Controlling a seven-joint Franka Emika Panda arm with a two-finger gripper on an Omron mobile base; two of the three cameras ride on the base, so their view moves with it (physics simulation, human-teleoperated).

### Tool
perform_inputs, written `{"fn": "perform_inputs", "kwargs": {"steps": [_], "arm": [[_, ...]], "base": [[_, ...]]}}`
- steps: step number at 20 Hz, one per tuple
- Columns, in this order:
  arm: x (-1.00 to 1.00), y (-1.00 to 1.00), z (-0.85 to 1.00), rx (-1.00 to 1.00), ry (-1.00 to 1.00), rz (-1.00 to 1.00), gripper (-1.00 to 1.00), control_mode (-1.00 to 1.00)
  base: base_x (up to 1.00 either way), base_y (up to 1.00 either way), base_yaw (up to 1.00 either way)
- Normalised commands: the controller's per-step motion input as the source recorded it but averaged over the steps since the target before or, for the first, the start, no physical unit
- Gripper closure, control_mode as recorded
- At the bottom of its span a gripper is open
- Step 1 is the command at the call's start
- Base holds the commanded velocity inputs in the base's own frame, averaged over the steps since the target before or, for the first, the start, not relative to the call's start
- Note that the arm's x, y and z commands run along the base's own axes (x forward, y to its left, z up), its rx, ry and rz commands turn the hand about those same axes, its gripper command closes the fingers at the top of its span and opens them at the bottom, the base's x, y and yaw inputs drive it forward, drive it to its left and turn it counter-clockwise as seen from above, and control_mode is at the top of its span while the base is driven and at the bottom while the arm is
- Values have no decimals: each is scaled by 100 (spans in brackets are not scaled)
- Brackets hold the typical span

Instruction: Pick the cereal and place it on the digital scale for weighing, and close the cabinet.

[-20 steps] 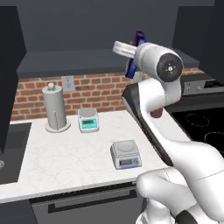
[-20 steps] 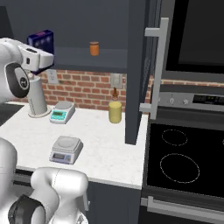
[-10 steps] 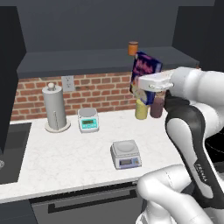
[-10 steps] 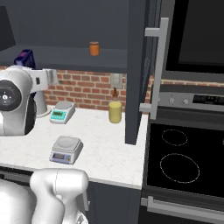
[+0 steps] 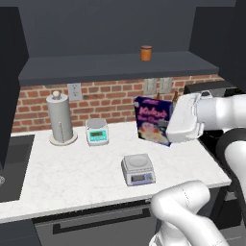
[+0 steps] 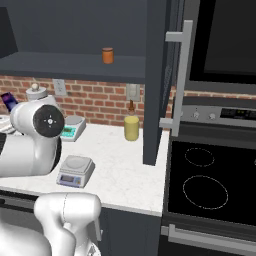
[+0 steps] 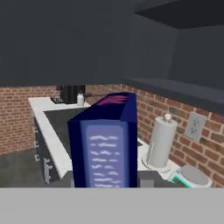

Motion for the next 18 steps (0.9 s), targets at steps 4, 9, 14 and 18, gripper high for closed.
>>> {"fn": "perform_inputs", "kwargs": {"steps": [4,9,14,18], "arm": [[6,6,-60,-3,0,32,100,-100],[34,0,-45,0,0,23,100,-100],[45,1,-36,2,0,13,100,-100],[73,3,-23,3,7,9,100,-100]], "base": [[0,0,0],[0,0,0],[0,0,0],[0,0,0]]}}
